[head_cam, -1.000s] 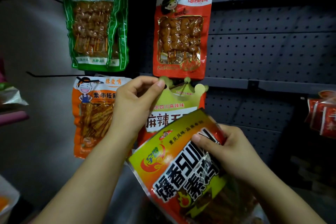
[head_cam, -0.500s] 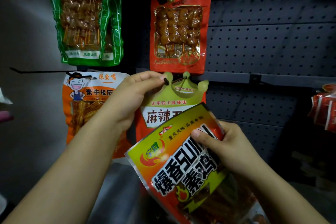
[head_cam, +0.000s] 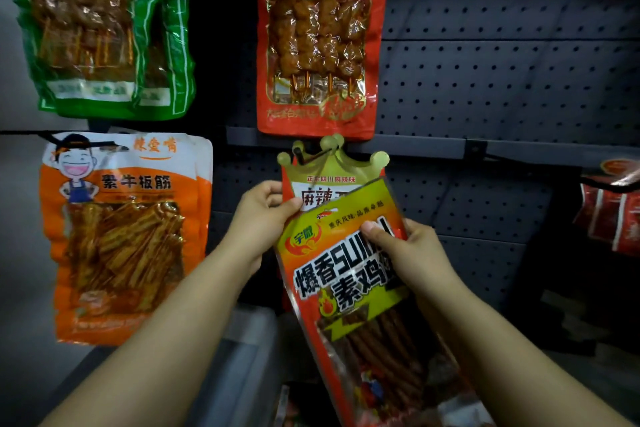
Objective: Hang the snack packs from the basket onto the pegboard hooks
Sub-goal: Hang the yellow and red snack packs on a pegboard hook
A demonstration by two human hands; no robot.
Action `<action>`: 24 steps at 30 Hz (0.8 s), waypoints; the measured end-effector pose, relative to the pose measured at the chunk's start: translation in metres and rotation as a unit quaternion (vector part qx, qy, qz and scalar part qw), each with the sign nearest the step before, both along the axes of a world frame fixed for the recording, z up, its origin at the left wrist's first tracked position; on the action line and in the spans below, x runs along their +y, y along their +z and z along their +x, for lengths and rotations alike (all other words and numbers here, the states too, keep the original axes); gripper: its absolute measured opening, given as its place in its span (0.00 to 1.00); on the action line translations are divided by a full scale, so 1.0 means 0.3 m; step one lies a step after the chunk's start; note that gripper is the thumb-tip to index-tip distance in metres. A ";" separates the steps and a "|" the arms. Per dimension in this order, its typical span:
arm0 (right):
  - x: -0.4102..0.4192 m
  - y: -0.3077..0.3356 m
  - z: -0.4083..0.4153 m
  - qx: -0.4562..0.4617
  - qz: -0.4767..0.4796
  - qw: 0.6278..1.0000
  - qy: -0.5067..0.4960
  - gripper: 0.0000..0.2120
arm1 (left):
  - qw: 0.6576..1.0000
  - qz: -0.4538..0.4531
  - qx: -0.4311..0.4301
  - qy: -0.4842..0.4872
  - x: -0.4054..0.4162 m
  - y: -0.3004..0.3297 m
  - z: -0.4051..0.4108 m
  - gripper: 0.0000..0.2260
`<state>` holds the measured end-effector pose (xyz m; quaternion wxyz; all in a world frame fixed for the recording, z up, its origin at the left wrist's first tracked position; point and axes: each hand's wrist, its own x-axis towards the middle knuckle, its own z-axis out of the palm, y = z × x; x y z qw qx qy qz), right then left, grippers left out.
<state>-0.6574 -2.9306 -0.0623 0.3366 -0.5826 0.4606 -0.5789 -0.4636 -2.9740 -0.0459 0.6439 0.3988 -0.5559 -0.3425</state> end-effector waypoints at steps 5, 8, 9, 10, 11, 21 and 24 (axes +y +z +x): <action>-0.097 -0.003 0.004 -0.030 0.020 0.998 -0.045 0.05 | 0.999 0.002 -0.032 0.038 -0.099 0.022 -0.032 0.07; -0.136 -0.006 0.008 -0.038 0.025 0.997 -0.060 0.05 | 0.998 0.012 -0.035 0.044 -0.140 0.026 -0.043 0.06; -0.147 -0.007 0.011 -0.037 0.027 0.997 -0.067 0.06 | 0.998 0.015 -0.036 0.049 -0.148 0.026 -0.044 0.06; -0.158 -0.008 0.013 -0.034 0.028 0.996 -0.077 0.06 | 0.998 0.017 -0.035 0.054 -0.155 0.025 -0.046 0.06; -0.168 -0.008 0.014 -0.030 0.029 0.995 -0.086 0.07 | 0.997 0.018 -0.034 0.060 -0.160 0.024 -0.049 0.06; -0.124 -0.044 0.002 0.014 0.004 0.990 -0.143 0.12 | 0.988 -0.029 -0.040 0.147 -0.117 -0.010 -0.057 0.12; -0.052 -0.051 -0.034 -0.036 -0.021 0.993 -0.113 0.07 | 0.963 -0.138 -0.103 0.206 -0.034 -0.035 -0.064 0.13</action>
